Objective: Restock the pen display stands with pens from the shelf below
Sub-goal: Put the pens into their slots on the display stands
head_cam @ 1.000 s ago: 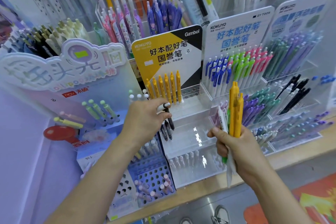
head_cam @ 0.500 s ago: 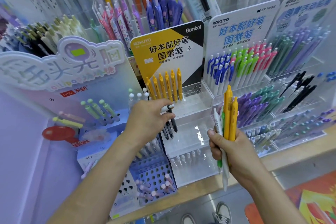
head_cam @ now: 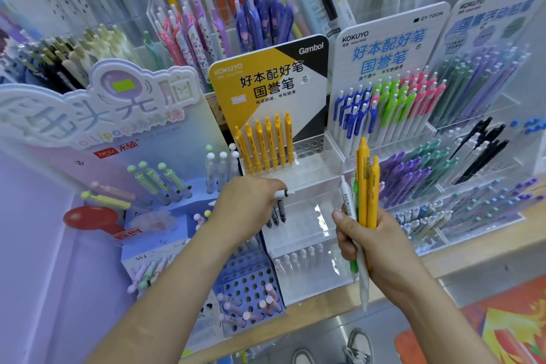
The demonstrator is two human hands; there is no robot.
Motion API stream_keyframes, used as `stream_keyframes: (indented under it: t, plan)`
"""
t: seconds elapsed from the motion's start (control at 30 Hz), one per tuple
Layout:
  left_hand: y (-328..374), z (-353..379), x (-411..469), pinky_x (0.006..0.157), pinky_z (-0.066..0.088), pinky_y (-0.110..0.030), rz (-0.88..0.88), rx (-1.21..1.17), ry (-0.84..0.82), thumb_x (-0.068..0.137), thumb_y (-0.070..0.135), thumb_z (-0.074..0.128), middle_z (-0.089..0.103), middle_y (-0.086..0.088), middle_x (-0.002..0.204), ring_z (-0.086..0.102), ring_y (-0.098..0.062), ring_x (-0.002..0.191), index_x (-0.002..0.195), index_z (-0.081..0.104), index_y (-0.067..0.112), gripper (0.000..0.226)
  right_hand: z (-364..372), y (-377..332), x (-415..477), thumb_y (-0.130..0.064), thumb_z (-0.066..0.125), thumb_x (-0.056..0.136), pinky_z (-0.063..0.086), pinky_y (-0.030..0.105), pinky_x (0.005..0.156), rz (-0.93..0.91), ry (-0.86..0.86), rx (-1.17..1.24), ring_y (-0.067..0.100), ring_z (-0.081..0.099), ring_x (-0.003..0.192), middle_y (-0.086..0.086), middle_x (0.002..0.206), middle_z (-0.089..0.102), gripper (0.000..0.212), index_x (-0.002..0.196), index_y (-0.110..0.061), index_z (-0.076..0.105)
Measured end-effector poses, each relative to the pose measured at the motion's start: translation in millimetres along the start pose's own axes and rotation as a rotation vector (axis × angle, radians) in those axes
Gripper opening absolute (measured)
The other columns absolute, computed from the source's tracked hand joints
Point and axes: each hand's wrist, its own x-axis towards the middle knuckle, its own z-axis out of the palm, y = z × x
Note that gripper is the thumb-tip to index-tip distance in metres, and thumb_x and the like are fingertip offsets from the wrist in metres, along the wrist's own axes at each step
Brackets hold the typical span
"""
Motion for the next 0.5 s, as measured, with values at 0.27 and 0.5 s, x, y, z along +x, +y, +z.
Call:
stream_keyframes:
  t: [0.27,0.5]
  plan:
    - [3,-2,5,0.059,0.034,-0.027,-0.03,0.013,0.022,0.095,0.034,0.055,0.066,0.005,0.084,0.051,-0.015,0.076,0.091,0.068,0.026,0.015,6,-2,-4,-0.031,0.067,0.082,0.037,0.026,0.045,0.089,-0.091,0.022,0.017,0.043,0.045,0.01,0.059,0.052,0.027,0.067,-0.01,0.058]
    - [2,-2,2,0.067,0.047,-0.03,-0.014,0.018,0.048,0.094,0.038,0.056,0.07,0.007,0.099,0.061,-0.018,0.092,0.105,0.068,0.03,0.018,14,-1,-8,-0.027,0.068,0.078,0.032,0.02,0.039,0.142,-0.192,0.15,0.011,0.037,0.039,0.004,0.056,0.043,0.029,0.07,-0.011,0.045]
